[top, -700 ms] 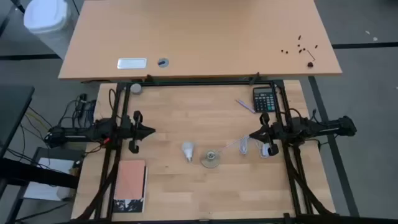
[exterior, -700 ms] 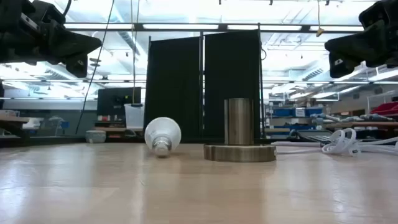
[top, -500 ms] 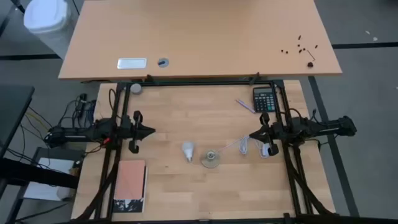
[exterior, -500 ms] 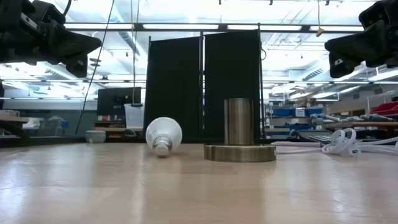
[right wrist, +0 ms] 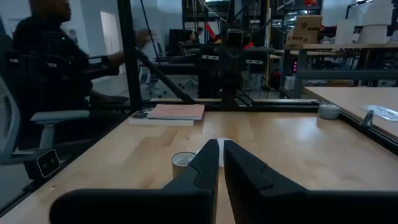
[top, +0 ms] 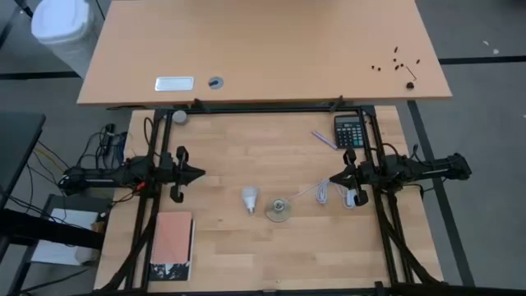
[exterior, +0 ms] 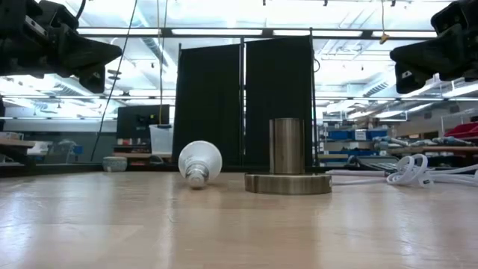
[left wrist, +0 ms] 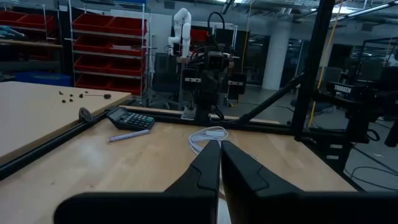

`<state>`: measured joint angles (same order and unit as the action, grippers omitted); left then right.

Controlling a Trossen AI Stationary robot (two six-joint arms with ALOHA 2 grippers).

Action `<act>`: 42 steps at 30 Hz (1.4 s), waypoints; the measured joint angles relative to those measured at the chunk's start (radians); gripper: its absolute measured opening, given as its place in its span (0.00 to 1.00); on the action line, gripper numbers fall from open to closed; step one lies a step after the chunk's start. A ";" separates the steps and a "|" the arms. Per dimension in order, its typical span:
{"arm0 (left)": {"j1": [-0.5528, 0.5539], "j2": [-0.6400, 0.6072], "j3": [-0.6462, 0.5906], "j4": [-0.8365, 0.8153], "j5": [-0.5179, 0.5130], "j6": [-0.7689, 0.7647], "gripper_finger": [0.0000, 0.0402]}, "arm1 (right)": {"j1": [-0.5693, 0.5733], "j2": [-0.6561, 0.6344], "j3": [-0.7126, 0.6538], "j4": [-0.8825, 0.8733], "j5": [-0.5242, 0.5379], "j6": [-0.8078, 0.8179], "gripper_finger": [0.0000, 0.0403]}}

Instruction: Screw lightbulb

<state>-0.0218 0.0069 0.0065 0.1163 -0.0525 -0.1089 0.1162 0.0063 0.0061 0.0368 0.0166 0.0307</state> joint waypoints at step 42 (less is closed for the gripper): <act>0.000 0.000 0.000 0.060 0.000 0.000 0.05 | 0.000 0.000 0.000 0.000 0.000 0.000 0.09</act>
<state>-0.0216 0.0071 0.0063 0.1768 -0.0521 -0.1093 0.1158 0.0063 0.0061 0.0365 0.0166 0.0307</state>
